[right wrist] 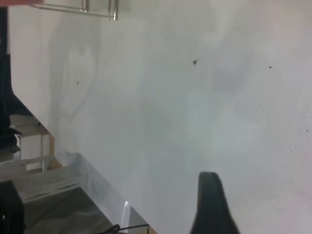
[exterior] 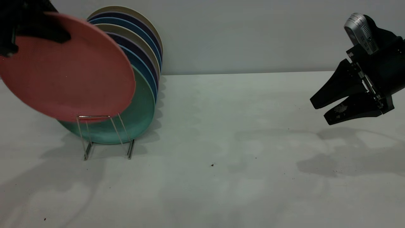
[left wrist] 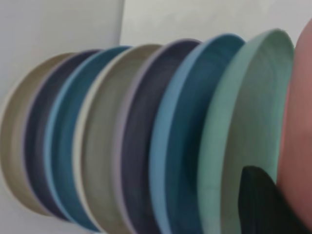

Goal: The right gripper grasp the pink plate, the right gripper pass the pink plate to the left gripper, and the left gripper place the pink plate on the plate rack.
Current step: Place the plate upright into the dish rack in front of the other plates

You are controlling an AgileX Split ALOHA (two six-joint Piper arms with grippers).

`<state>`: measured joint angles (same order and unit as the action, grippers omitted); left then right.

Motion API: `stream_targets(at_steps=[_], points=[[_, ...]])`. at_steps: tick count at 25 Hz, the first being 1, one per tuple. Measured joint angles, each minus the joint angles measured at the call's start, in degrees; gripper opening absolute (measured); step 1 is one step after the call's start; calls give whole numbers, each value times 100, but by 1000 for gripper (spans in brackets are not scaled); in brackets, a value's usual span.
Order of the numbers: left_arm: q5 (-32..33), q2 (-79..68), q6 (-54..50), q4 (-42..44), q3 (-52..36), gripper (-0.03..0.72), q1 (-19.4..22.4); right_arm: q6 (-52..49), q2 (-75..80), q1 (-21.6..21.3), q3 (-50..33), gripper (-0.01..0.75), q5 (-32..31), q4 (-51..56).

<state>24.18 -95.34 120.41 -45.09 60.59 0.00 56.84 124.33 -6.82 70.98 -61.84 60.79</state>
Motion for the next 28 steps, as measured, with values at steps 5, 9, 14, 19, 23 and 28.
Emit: stream_targets(at_steps=[5, 9, 14, 19, 23, 28], points=[[-172, -286, 0, 73, 0, 118, 0, 0, 0, 0, 0, 531, -6, 0], [-281, -501, 0, 81, 11, 118, 0, 0, 0, 0, 0, 531, -6, 0], [-331, -765, 0, 2, 29, 118, 0, 0, 0, 0, 0, 531, -6, -1], [-351, -799, 0, -321, 36, 118, 0, 0, 0, 0, 0, 531, -6, -1], [-356, -799, 0, -357, 36, 117, 0, 0, 0, 0, 0, 531, -1, -1], [-327, -799, 0, -374, 36, 117, 0, 0, 0, 0, 0, 531, 5, -1]])
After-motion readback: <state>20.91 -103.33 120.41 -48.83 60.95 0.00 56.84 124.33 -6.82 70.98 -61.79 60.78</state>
